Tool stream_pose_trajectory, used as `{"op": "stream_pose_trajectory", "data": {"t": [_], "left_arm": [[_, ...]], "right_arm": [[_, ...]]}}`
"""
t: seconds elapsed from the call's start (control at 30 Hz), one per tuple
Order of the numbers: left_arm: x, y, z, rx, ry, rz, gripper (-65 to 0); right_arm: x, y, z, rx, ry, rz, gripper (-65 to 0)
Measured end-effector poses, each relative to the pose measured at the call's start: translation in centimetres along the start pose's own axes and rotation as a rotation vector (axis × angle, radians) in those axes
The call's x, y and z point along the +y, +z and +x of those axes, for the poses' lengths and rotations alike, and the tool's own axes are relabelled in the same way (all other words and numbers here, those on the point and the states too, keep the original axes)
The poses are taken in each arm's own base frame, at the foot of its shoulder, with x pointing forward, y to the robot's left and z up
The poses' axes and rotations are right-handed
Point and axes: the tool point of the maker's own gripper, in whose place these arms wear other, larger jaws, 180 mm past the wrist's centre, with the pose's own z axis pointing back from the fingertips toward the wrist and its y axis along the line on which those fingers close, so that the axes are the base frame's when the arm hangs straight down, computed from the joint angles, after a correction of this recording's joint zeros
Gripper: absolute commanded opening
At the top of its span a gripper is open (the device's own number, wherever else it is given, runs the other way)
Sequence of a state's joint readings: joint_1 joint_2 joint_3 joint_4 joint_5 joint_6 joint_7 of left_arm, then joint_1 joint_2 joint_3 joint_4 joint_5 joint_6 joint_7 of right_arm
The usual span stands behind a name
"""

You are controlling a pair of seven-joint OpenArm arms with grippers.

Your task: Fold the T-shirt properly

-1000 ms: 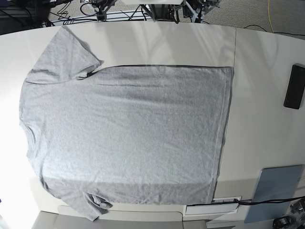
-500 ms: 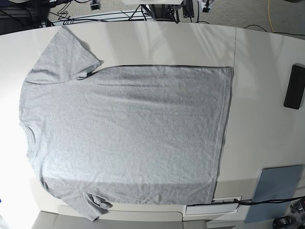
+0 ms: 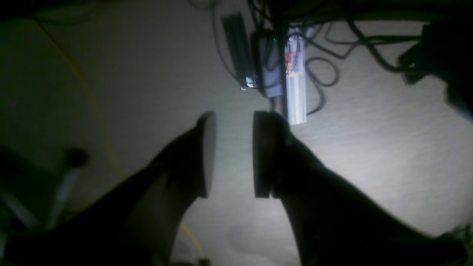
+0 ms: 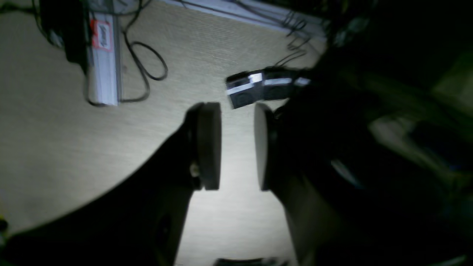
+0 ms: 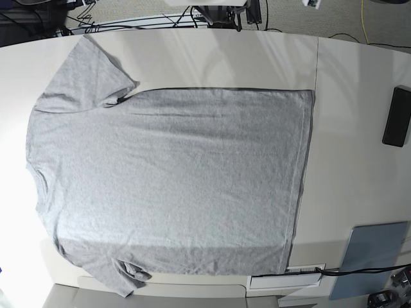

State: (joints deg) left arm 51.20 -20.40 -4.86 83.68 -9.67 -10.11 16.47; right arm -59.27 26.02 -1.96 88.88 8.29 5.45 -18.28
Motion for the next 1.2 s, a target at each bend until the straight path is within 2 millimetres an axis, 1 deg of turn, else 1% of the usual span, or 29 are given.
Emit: {"op": "stream_pose_trajectory", "data": {"t": [0.07, 0.1, 0.17, 0.27, 0.33, 0.4, 0.43, 0.53, 0.6, 0.67, 0.73, 0.8, 0.87, 1.0, 1.1, 1.13, 1.2], "left_arm": [[0.7, 1.6, 1.0, -0.017, -0.063, 0.002, -46.5], [0.9, 2.4, 1.7, -0.027, -0.1, 0.002, -46.5], [1.4, 3.9, 3.8, -0.06, -0.17, 0.004, -46.5], [2.7, 5.9, 7.2, -0.115, -0.288, 0.077, -46.5], [3.3, 6.9, 9.4, -0.149, -0.38, 0.123, -46.5], [3.4, 8.0, 12.0, -0.211, -0.467, 0.157, -46.5], [3.5, 8.6, 13.3, -0.24, -0.51, 0.175, -46.5], [3.5, 9.6, 17.0, -0.319, -0.624, 0.213, -46.5], [3.2, 9.9, 19.3, -0.366, -0.695, 0.204, -46.5], [2.8, 9.9, 20.9, -0.391, -0.748, 0.181, -46.3], [2.1, 9.8, 22.0, -0.409, -0.809, 0.139, -43.0], [1.6, 9.9, 23.5, -0.464, -0.837, 0.114, -38.8], [1.6, 9.7, 24.5, -0.501, -0.854, 0.098, -37.5], [1.8, 9.2, 25.8, -0.539, -0.914, 0.073, -37.5], [2.2, 8.7, 26.9, -0.555, -0.916, 0.077, -37.5], [2.0, 8.3, 27.0, -0.552, -0.922, 0.07, -37.5], [0.9, 7.0, 26.6, -0.529, -0.962, 0.043, -37.5]], "right_arm": [[0.2, 2.0, 1.3, -0.027, 0.066, 0.026, -48.9], [0.4, 2.9, 2.3, -0.047, 0.097, 0.038, -48.9], [0.5, 4.8, 4.1, -0.074, 0.163, 0.044, -48.9], [-0.5, 7.0, 6.9, -0.104, 0.231, 0.0, -48.9], [-1.3, 8.4, 9.2, -0.145, 0.24, -0.032, -48.9], [-2.4, 9.7, 11.6, -0.199, 0.255, -0.077, -48.9], [-2.9, 10.3, 12.6, -0.222, 0.293, -0.102, -48.9], [-4.8, 11.8, 14.9, -0.271, 0.382, -0.187, -48.9], [-6.2, 12.5, 16.1, -0.297, 0.412, -0.253, -48.9], [-7.3, 12.8, 16.8, -0.305, 0.433, -0.303, -48.8], [-7.9, 13.0, 17.1, -0.307, 0.453, -0.335, -48.8], [-8.3, 13.1, 17.3, -0.303, 0.476, -0.358, -48.8], [-8.5, 13.2, 17.3, -0.299, 0.496, -0.377, -48.8], [-9.3, 13.4, 17.2, -0.273, 0.541, -0.425, -48.8], [-9.6, 13.5, 17.3, -0.265, 0.569, -0.453, -48.8], [-9.7, 13.6, 17.3, -0.263, 0.579, -0.461, -48.8], [-9.8, 13.6, 17.3, -0.262, 0.583, -0.465, -48.8]]}}
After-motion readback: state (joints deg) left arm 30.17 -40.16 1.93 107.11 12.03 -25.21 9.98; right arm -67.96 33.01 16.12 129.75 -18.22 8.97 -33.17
